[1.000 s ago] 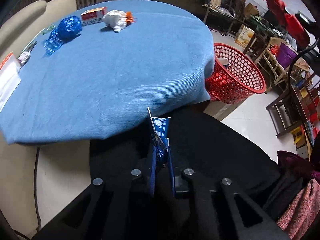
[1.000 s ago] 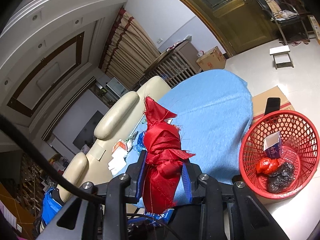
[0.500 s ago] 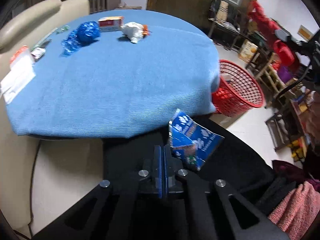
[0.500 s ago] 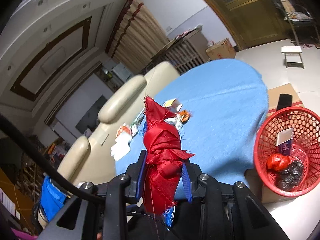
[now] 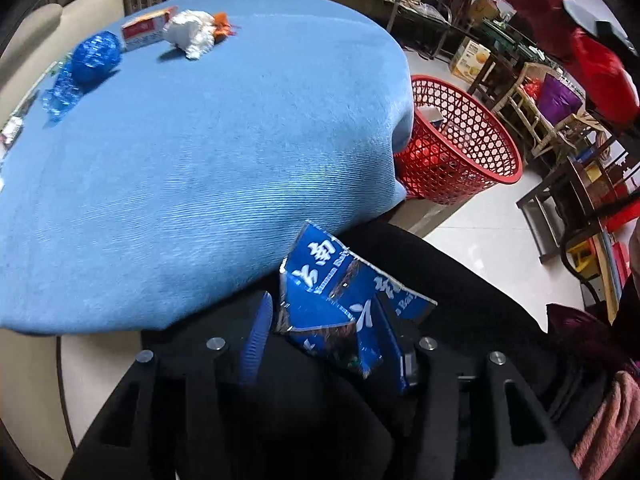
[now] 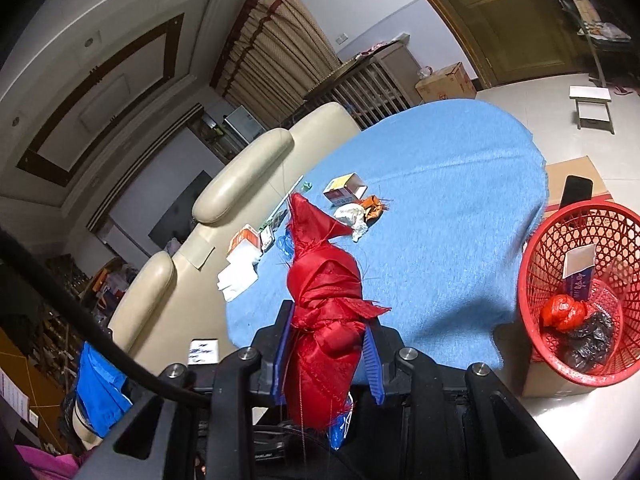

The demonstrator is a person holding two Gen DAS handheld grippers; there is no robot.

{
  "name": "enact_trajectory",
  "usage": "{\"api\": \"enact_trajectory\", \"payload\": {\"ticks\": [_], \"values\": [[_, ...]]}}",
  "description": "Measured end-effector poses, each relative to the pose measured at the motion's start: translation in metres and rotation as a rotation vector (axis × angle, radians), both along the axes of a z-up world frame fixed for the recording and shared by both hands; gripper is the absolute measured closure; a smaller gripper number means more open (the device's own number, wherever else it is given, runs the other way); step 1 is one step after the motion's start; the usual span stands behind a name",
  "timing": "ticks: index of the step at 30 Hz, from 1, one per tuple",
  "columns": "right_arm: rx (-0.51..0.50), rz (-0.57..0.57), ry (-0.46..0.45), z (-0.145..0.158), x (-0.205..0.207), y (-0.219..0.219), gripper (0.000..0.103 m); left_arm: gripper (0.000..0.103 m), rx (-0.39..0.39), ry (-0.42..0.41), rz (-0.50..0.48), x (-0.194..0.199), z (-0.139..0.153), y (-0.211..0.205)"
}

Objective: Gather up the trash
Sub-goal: 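Lift the blue packet with the left gripper while the right gripper holds the red cloth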

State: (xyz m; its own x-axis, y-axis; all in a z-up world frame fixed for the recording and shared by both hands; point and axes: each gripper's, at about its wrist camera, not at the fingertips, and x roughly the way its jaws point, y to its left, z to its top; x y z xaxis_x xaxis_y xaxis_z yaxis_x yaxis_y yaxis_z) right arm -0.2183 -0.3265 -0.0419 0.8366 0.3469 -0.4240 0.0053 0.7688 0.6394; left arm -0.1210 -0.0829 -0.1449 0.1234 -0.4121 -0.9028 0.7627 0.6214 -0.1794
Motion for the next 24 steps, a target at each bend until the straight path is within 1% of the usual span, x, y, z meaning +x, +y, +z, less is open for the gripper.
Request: {"api": "enact_trajectory", "payload": {"ticks": [3, 4, 5, 6, 7, 10, 12, 15, 17, 18, 19, 20, 21, 22, 24], "values": [[0.003, 0.000, 0.004, -0.001, 0.001, -0.001, 0.069, 0.051, 0.027, 0.013, -0.018, -0.003, -0.009, -0.008], [0.004, -0.001, 0.003, -0.001, 0.001, -0.002, 0.069, 0.060, 0.027, 0.024, -0.020, -0.001, -0.011, -0.008], [0.004, -0.003, 0.001, -0.001, 0.001, -0.002, 0.069, 0.071, 0.020, 0.042, -0.026, 0.000, -0.014, -0.008], [0.004, -0.005, 0.000, -0.001, 0.001, -0.002, 0.069, 0.092, 0.025, 0.050, -0.029, -0.002, -0.015, -0.009], [0.004, -0.007, -0.002, -0.001, 0.001, -0.003, 0.069, 0.094, 0.034, 0.056, -0.032, -0.003, -0.018, -0.009], [0.007, -0.016, -0.004, 0.000, 0.000, -0.003, 0.069, 0.094, 0.024, 0.035, -0.069, -0.013, -0.016, -0.010], [0.010, -0.020, -0.005, -0.001, -0.001, -0.003, 0.069, 0.094, 0.022, 0.037, -0.083, -0.017, -0.013, -0.012], [0.007, -0.022, -0.009, 0.000, -0.003, -0.002, 0.069, 0.094, 0.041, 0.026, -0.094, -0.020, -0.011, -0.013], [0.005, -0.021, -0.010, 0.001, -0.003, -0.001, 0.069, 0.092, 0.034, 0.017, -0.117, -0.025, -0.009, -0.013], [0.005, -0.022, -0.009, 0.001, -0.003, -0.002, 0.069, 0.085, 0.036, 0.013, -0.127, -0.028, -0.007, -0.014], [0.006, -0.023, -0.008, 0.001, -0.003, -0.003, 0.069, 0.068, 0.039, 0.003, -0.133, -0.031, -0.006, -0.014], [0.008, -0.023, -0.008, 0.001, -0.003, -0.004, 0.069, 0.059, 0.031, -0.012, -0.142, -0.035, -0.002, -0.014], [0.011, -0.024, -0.007, 0.001, -0.003, -0.004, 0.069, 0.044, 0.019, -0.022, -0.151, -0.038, 0.002, -0.014], [0.011, -0.026, -0.007, 0.000, -0.004, -0.004, 0.069, 0.041, -0.003, -0.039, -0.167, -0.043, 0.009, -0.014], [0.012, -0.026, -0.007, 0.001, -0.004, -0.005, 0.069, 0.041, -0.025, -0.065, -0.193, -0.052, 0.018, -0.016]]}}
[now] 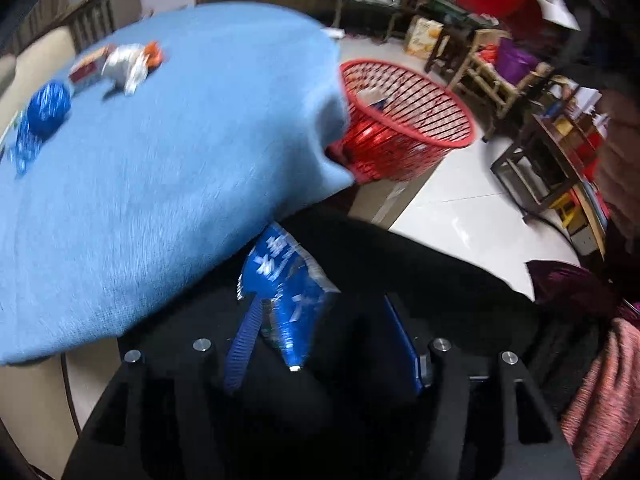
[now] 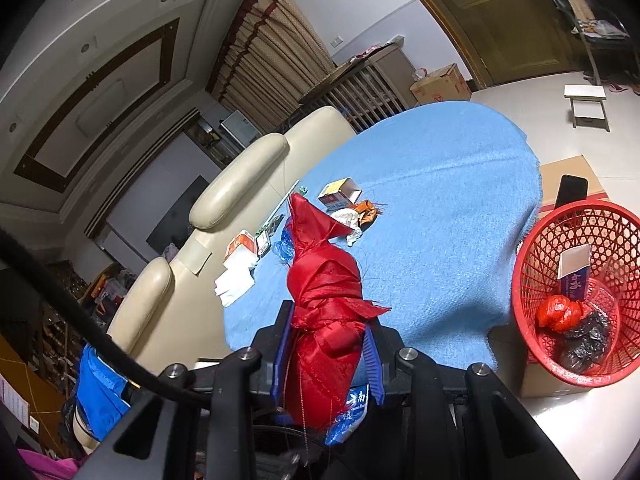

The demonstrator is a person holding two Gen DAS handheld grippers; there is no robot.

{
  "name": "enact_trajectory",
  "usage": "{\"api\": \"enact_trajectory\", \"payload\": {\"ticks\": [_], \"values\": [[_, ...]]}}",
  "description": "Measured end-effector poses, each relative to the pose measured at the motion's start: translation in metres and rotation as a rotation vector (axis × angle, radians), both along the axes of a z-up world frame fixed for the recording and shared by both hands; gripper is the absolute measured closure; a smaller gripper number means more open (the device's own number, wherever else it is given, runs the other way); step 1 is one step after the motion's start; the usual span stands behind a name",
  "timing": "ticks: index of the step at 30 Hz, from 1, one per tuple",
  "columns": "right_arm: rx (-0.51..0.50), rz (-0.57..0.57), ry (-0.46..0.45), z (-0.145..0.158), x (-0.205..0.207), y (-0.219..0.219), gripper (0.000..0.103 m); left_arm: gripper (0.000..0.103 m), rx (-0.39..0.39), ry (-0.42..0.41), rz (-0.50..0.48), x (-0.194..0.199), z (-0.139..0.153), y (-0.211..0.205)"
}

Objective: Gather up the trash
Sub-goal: 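Lift the blue packet with the left gripper while the right gripper holds the red cloth, then carry the blue packet and red cloth with both grippers over the red basket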

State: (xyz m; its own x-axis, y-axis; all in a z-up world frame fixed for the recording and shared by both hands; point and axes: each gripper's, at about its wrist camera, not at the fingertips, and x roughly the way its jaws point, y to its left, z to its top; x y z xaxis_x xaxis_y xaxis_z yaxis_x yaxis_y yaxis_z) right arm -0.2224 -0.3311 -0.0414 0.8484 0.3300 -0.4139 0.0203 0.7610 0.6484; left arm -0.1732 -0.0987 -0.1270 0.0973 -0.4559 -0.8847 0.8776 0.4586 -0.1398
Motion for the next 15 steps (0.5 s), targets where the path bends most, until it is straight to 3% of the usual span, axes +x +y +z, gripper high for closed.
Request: {"api": "enact_trajectory", "payload": {"ticks": [3, 8, 9, 10, 12, 13, 15], "values": [[0.001, -0.002, -0.002, 0.000, 0.000, -0.002, 0.069, 0.034, 0.009, -0.057, -0.019, -0.010, 0.008, -0.005], [0.000, 0.001, -0.002, 0.001, -0.001, -0.002, 0.069, 0.034, 0.088, -0.089, -0.007, -0.009, -0.009, -0.021], [-0.001, -0.001, -0.002, 0.001, -0.001, -0.002, 0.069, 0.042, 0.100, -0.091, -0.003, -0.007, -0.013, -0.021], [-0.001, -0.001, -0.002, 0.000, -0.001, -0.002, 0.069, 0.063, 0.105, -0.080, -0.001, -0.004, -0.016, -0.020], [0.002, -0.001, -0.001, 0.000, -0.001, -0.003, 0.069, 0.085, 0.125, -0.041, 0.014, 0.002, -0.025, -0.021], [0.002, -0.004, -0.001, 0.000, -0.001, -0.003, 0.069, 0.093, 0.135, -0.036, 0.026, 0.005, -0.028, -0.021], [0.006, -0.006, 0.002, -0.001, -0.001, -0.004, 0.069, 0.095, 0.129, -0.035, 0.038, 0.007, -0.031, -0.017]]}}
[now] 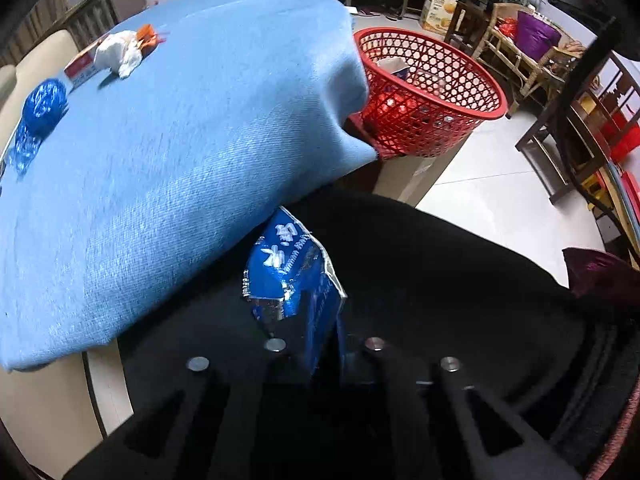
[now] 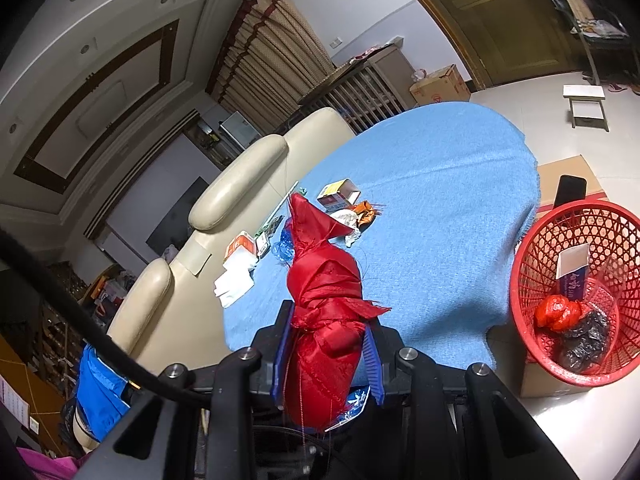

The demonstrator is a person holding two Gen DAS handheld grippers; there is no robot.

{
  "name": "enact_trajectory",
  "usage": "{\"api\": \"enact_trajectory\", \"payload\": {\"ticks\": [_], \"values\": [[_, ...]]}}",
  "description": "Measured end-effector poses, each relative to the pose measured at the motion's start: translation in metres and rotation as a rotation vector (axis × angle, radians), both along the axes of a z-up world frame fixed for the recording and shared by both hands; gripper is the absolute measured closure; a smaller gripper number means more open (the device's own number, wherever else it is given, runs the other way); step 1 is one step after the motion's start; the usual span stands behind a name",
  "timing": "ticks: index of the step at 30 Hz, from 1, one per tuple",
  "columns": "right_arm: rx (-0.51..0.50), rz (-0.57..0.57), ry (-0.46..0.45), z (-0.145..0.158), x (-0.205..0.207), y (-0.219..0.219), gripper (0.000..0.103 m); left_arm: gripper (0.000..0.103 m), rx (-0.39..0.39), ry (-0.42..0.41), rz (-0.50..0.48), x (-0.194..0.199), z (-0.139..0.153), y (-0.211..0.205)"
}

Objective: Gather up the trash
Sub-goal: 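Carry the blue packet and red cloth with both grippers over the red basket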

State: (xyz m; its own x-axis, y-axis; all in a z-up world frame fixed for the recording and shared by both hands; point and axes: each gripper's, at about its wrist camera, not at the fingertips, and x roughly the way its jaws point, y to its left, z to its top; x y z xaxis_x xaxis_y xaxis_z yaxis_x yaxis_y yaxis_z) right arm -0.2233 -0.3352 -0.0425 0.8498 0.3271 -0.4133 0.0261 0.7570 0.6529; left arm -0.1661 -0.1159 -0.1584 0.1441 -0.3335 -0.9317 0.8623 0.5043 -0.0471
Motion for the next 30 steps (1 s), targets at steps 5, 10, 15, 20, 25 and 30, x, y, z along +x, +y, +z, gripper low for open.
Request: {"api": "enact_trajectory", "payload": {"ticks": [5, 10, 15, 20, 25, 30], "values": [[0.003, -0.011, -0.003, 0.002, -0.003, -0.001, 0.069, 0.100, -0.077, -0.046, 0.000, -0.001, 0.019, 0.013], [-0.005, -0.033, -0.021, 0.007, -0.010, -0.005, 0.069, 0.100, -0.149, -0.083, -0.021, -0.011, 0.053, 0.021], [-0.005, -0.054, -0.030, 0.013, -0.012, -0.013, 0.069, 0.100, -0.262, -0.112, 0.000, -0.007, 0.102, 0.023], [-0.023, -0.091, -0.044, 0.026, -0.014, -0.024, 0.069, 0.100, -0.373, -0.209, 0.036, 0.010, 0.158, 0.016], [-0.072, -0.143, -0.064, 0.042, -0.016, -0.035, 0.069, 0.100, -0.395, -0.368, 0.076, 0.029, 0.192, -0.004], [-0.140, -0.200, -0.100, 0.063, -0.019, -0.043, 0.069, 0.100, -0.391, -0.456, 0.111, 0.057, 0.213, -0.038]]}}
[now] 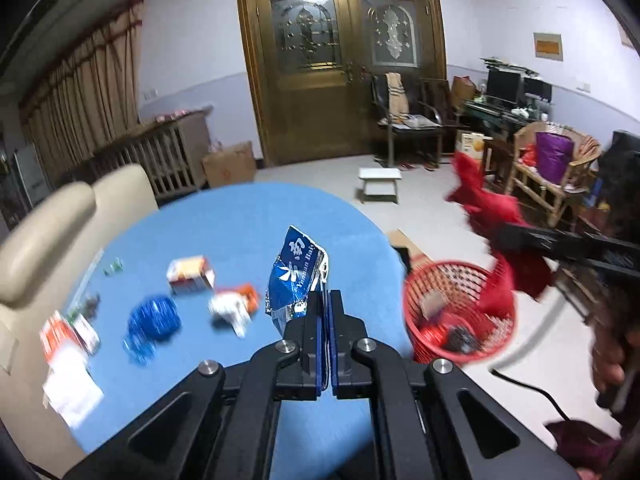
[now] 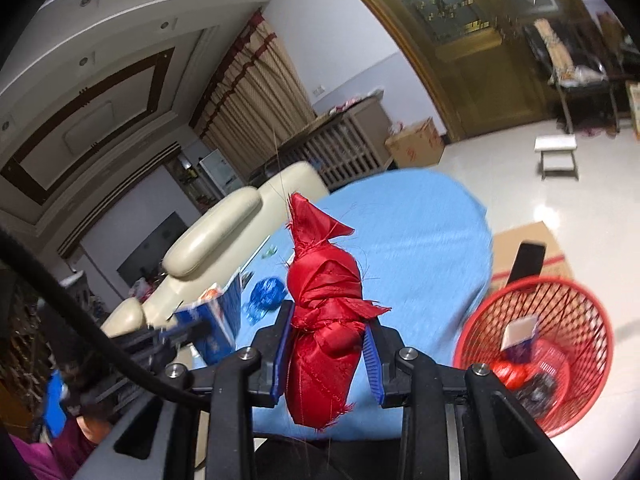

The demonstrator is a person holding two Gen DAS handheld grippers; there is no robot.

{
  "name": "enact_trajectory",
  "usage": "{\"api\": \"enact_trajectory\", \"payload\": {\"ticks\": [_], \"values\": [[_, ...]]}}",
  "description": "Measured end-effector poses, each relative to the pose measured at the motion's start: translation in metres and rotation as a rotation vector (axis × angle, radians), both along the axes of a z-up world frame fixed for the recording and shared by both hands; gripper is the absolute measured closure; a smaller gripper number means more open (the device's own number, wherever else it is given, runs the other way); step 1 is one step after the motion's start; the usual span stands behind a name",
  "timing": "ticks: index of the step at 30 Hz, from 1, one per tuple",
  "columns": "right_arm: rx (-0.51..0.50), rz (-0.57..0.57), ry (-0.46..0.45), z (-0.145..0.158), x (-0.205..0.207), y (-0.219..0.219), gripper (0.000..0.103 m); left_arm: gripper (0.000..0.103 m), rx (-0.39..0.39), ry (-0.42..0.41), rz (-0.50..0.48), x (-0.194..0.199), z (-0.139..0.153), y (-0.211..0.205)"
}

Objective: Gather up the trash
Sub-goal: 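Carry the blue packet and red cloth with both grippers over the red basket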

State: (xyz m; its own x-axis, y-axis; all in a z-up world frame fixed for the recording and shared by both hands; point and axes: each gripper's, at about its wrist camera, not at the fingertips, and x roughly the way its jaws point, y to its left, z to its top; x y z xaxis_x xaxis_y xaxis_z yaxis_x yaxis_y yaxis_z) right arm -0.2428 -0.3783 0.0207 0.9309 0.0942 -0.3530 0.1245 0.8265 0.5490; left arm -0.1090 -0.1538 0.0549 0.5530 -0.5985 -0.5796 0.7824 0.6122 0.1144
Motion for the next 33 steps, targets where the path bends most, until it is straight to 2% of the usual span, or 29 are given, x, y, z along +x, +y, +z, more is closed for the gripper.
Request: {"api": "enact_trajectory", "payload": {"ticks": [5, 13, 20, 33], "values": [[-0.055, -0.063, -0.001, 0.012, -0.001, -0.010, 0.069, 0.100, 0.029, -0.062, 0.008, 0.020, 0.009, -0.046], [-0.135, -0.145, 0.050, 0.006, -0.007, -0.032, 0.069, 0.100, 0.044, -0.084, -0.061, 0.017, 0.008, -0.107], [-0.065, -0.212, 0.091, -0.021, -0.016, -0.070, 0.069, 0.100, 0.075, -0.052, -0.129, 0.007, -0.008, -0.151], [0.025, -0.304, 0.111, -0.046, -0.040, -0.112, 0.069, 0.100, 0.139, 0.030, -0.199, -0.010, -0.038, -0.192]]}}
